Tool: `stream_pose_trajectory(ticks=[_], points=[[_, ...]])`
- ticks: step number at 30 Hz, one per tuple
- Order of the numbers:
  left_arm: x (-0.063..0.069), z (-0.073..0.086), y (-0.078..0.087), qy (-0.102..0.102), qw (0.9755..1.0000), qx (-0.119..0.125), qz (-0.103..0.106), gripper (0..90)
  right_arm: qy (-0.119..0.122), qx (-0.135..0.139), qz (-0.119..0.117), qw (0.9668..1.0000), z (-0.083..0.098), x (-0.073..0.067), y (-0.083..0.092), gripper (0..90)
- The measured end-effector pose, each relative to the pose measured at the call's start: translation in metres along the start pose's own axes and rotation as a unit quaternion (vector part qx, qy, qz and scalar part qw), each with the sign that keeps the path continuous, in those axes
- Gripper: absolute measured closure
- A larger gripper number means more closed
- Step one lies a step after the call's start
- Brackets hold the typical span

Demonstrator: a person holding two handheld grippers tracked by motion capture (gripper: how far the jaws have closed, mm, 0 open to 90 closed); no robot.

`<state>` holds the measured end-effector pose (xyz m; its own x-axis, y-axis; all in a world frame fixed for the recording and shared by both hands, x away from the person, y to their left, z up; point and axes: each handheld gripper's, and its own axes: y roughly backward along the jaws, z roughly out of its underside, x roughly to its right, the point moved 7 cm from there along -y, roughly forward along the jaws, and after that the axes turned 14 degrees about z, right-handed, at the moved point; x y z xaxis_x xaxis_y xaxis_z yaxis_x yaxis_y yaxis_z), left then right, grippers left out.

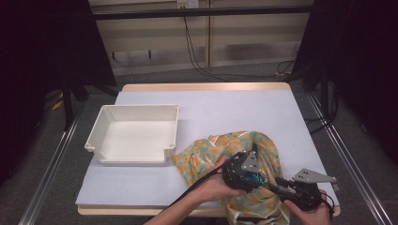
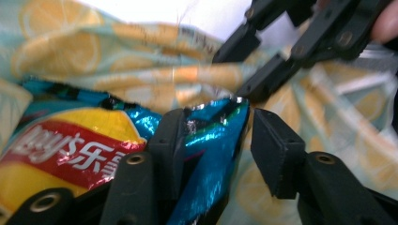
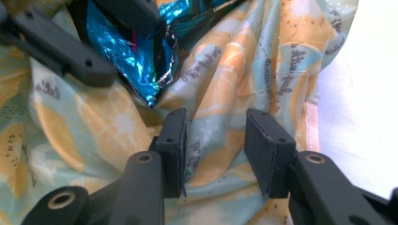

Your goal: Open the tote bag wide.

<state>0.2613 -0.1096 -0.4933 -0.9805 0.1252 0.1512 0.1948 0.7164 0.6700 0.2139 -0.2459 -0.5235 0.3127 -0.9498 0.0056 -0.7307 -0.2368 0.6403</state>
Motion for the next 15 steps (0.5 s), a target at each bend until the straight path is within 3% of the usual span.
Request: stream_pose_trajectory(ticks=[2, 9, 12, 14, 15], points=[[-0.001, 0.005, -0.002, -0.011, 0.9997, -0.019, -0.013, 53.5, 0.001, 0.0, 0.0, 1.0, 0.0, 0.001, -0.001, 59.9], [-0.003, 0.01, -0.01, -0.034, 0.9978, -0.039, -0.042, 53.9, 0.006, -0.007, 0.0, 1.0, 0.001, 0.0, -0.006, 60.2], [-0.005, 0.012, -0.011, -0.027, 0.9978, -0.041, -0.044, 61.4, 0.006, -0.01, -0.001, 0.9999, 0.002, 0.0, -0.007, 60.3], [-0.006, 0.012, -0.012, -0.029, 0.997, -0.043, -0.058, 65.1, 0.007, -0.011, -0.001, 0.9999, 0.002, -0.001, -0.007, 60.3], [-0.006, 0.013, -0.013, -0.031, 0.997, -0.047, -0.053, 65.2, 0.008, -0.011, -0.002, 0.9999, 0.002, -0.001, -0.007, 60.3]])
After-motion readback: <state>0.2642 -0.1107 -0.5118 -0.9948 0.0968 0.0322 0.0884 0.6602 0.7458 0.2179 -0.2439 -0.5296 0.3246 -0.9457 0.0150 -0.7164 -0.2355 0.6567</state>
